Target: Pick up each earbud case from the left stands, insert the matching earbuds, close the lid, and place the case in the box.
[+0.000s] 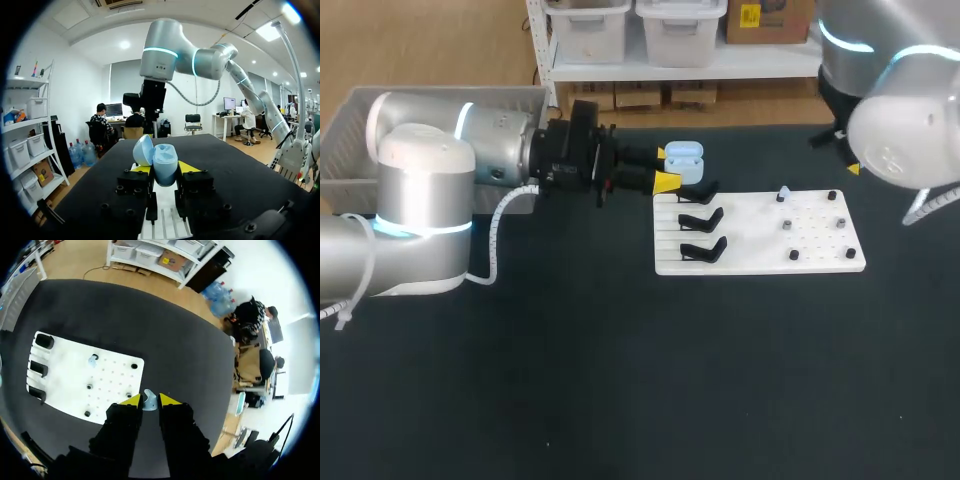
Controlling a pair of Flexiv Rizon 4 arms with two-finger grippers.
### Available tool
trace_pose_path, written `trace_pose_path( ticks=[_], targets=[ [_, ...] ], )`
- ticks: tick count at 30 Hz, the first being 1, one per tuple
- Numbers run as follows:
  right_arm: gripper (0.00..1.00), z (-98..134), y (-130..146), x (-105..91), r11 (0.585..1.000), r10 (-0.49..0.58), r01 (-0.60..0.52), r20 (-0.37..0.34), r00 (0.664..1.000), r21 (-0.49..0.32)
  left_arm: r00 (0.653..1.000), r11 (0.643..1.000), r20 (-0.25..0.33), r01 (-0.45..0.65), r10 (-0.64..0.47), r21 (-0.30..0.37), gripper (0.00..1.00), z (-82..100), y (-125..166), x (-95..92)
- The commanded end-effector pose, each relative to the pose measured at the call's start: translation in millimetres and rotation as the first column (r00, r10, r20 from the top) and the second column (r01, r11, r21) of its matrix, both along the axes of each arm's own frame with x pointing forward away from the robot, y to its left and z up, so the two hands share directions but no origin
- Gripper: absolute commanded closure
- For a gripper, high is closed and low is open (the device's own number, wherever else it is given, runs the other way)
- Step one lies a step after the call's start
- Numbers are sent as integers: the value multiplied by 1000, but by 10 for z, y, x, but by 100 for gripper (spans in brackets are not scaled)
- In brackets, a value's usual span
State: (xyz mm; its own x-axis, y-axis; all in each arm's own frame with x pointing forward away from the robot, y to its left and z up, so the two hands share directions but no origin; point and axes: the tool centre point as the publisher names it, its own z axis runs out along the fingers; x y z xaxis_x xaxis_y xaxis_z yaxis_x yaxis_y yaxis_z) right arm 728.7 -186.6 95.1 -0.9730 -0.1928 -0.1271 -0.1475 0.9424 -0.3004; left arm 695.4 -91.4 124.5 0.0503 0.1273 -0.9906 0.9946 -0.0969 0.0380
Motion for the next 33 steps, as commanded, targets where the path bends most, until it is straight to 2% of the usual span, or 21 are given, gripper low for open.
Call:
trace_pose_path(
  ticks=[1,9,29,33],
  targets=[
    [100,251,198,-160,998,-64,64,-27,998,13,1000,1000,4,-7,7,-3,100,-7,2,-20],
    [100,482,427,-618,988,-127,133,-80,989,72,1000,1000,4,-7,7,-3,100,-7,2,-20],
    [100,482,427,-618,988,-127,133,-80,989,72,1000,1000,4,-7,7,-3,100,-7,2,-20],
    [100,634,469,-668,983,-163,168,-61,985,79,1000,1000,1,-7,7,-15,100,-53,-39,-103]
  ],
)
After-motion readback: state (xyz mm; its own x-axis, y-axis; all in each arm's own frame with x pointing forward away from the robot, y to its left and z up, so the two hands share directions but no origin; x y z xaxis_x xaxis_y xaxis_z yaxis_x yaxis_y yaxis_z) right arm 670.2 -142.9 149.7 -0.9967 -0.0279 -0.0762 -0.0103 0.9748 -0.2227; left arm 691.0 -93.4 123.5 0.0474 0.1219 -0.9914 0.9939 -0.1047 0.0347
